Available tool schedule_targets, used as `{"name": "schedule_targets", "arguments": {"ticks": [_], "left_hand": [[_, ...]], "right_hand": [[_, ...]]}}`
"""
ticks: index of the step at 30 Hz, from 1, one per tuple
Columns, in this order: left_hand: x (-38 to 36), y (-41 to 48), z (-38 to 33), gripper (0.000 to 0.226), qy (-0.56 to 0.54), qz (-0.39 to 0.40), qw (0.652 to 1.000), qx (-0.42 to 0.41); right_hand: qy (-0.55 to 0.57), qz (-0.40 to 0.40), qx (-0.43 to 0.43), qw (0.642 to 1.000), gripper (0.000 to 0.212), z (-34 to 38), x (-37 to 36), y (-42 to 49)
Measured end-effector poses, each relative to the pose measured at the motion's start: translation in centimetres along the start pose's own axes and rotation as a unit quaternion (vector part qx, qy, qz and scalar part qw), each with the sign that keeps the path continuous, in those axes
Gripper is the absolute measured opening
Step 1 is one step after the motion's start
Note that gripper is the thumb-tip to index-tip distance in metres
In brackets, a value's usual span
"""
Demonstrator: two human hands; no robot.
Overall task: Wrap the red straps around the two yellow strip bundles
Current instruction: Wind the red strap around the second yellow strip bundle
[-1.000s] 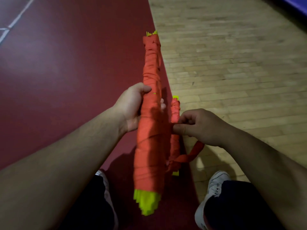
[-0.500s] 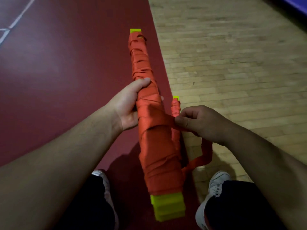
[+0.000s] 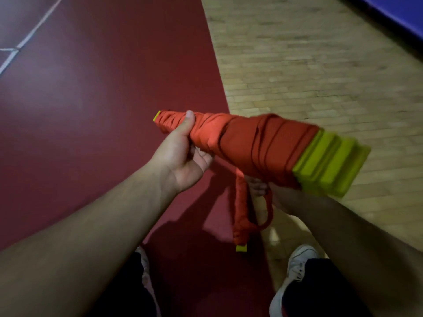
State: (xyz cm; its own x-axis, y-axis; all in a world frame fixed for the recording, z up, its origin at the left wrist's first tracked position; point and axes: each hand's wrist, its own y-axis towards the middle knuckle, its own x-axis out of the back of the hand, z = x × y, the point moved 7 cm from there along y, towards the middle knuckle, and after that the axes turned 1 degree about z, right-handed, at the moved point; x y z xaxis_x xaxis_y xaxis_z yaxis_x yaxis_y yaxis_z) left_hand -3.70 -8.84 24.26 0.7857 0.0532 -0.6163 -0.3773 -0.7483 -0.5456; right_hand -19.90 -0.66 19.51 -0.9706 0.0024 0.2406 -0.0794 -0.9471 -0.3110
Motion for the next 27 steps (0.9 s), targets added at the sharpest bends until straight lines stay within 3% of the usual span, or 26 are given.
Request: {"name": "schedule_targets", "arguments": {"ticks": [3, 6, 8, 12, 16, 19, 21, 23, 25, 26, 27], "left_hand": [[-0.2, 0.0, -0.5, 0.052, -0.053, -0.003, 0.998, -0.016], [-0.2, -0.1, -0.6, 0.046, -0.096, -0.016, 0.994, -0.04], [-0.3, -0.1, -0.8, 0.037, -0.117, -0.027, 0.991, -0.064], [-0.1, 0.1, -1.1, 0.041, -0.132, -0.022, 0.987, -0.088], [0.1, 0.5, 1.2, 0.051, 0.021, 0.011, 0.999, -0.035], [1.1, 0.7, 3.7, 0.061, 0.169, 0.045, 0.982, 0.066], [2.6, 0.6, 4.7, 0.07, 0.301, 0.047, 0.943, 0.136], [3.8, 0.5, 4.0, 0.064, 0.515, 0.067, 0.846, 0.119], [3.9, 1.0, 2.2, 0.049, 0.69, 0.086, 0.718, -0.004], [3.8, 1.3, 0.9, 0.043, 0.719, 0.072, 0.687, -0.079], [3.8, 1.4, -0.1, 0.044, 0.71, 0.056, 0.689, -0.134]], "right_hand": [[-0.018, 0.011, 0.045, 0.999, 0.047, 2.0, -1.0, -0.1], [-0.068, -0.1, 0.125, 0.985, 0.025, 5.6, -1.0, -1.0], [-0.109, -0.133, 0.153, 0.973, 0.025, 6.2, -0.7, -1.7], [-0.039, -0.16, 0.181, 0.97, 0.036, 7.5, -0.8, -2.3], [0.142, -0.225, 0.133, 0.955, 0.042, 6.6, 0.4, -1.7], [0.157, -0.274, 0.141, 0.938, 0.027, 7.8, 1.7, -1.9], [0.137, -0.296, 0.151, 0.933, 0.028, 8.1, 2.8, -2.1], [0.104, -0.309, 0.143, 0.934, 0.028, 7.8, 3.7, -2.0], [0.063, -0.306, 0.134, 0.94, 0.028, 7.4, 4.1, -1.9], [0.035, -0.298, 0.132, 0.945, 0.027, 7.2, 4.1, -1.9], [0.011, -0.283, 0.132, 0.95, 0.027, 7.2, 3.8, -1.9]]}}
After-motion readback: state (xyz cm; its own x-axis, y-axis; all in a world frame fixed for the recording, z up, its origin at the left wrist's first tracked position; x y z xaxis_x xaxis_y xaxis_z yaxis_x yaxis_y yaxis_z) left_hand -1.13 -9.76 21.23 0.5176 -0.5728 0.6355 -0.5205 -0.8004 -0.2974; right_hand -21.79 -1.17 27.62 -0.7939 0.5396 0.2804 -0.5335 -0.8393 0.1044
